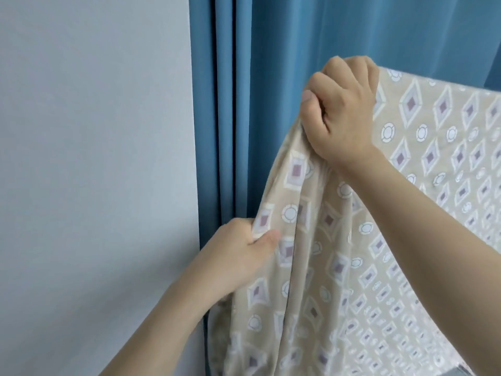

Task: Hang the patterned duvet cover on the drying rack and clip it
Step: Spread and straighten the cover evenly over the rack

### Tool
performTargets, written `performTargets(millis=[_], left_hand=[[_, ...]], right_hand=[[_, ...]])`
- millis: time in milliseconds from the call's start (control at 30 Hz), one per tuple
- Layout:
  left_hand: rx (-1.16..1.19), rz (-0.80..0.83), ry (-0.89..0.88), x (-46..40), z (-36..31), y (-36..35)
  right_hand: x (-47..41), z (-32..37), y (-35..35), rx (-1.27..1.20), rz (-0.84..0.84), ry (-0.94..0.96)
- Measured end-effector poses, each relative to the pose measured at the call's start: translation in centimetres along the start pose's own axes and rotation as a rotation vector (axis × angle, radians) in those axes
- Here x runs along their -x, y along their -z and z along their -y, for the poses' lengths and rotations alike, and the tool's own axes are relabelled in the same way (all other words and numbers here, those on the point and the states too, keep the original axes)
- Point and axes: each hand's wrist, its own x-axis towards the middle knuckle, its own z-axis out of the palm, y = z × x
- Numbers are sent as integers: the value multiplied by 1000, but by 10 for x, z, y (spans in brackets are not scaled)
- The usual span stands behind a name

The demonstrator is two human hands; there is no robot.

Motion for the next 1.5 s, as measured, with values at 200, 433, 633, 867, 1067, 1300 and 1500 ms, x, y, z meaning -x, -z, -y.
performTargets(millis=[200,433,633,867,1067,1300,1500], left_hand=[[-35,266,138,19,39,-15],[-168,456,252,38,75,-7],[41,327,344,63,108,8],[15,703,342,83,99,33],[-190,42,391,88,118,30],[-257,488,373,100,127,34],[241,-386,169,93,114,44]], right_hand=[[11,32,-5,-29,120,243],[96,81,14,-178,604,727],[121,86,22,-213,735,774],[112,118,21,29,961,579],[125,156,38,-431,1599,417],[107,142,19,177,1540,384],[109,139,15,-235,1703,202]])
